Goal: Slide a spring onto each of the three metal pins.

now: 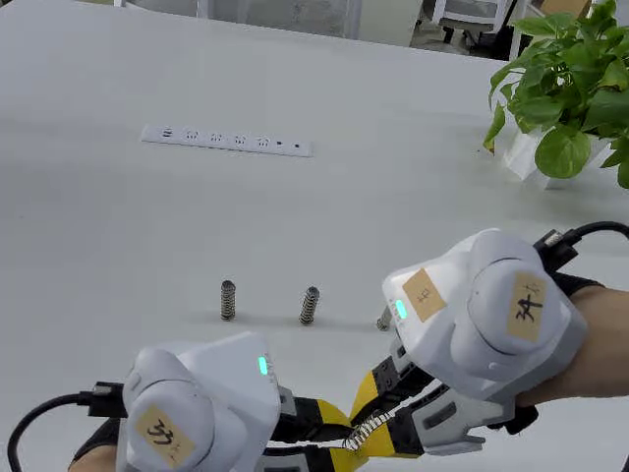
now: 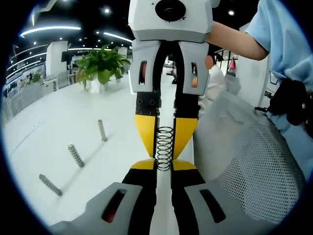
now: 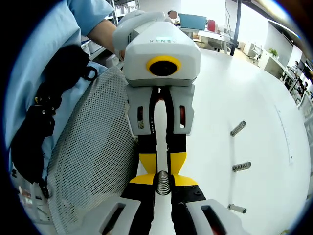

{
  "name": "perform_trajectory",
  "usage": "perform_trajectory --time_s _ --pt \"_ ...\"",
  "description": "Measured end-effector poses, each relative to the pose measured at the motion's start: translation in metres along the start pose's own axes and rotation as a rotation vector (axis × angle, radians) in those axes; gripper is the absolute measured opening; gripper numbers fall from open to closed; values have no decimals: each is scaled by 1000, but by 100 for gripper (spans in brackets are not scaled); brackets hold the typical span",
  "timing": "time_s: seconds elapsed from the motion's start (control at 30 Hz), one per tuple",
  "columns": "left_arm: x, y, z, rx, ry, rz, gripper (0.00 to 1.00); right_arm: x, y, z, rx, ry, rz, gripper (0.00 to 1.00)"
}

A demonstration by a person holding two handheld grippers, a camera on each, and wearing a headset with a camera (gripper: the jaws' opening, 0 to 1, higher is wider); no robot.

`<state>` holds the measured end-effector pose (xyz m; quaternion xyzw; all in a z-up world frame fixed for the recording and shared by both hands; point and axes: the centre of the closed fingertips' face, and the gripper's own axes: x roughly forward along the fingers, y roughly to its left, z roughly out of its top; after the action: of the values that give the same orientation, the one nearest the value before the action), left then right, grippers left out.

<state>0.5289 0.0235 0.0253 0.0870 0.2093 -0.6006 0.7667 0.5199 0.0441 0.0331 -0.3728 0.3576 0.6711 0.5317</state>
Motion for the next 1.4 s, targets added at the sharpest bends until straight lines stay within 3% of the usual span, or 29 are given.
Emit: perform_trajectory --time_s 0.6,0.87,1.1,1.4 --pt "-1 4 -4 -24 -6 31 9 3 0 -2 -6 11 1 7" --pt "-9 17 -13 -47 -13 100 26 3 -4 -7 -24 28 -19 8" --pt "-23 40 -28 -70 3 216 48 4 -7 -12 -22 35 -33 8" --pt "-51 70 -37 -134 -20 365 77 1 -13 -17 -11 29 -61 8"
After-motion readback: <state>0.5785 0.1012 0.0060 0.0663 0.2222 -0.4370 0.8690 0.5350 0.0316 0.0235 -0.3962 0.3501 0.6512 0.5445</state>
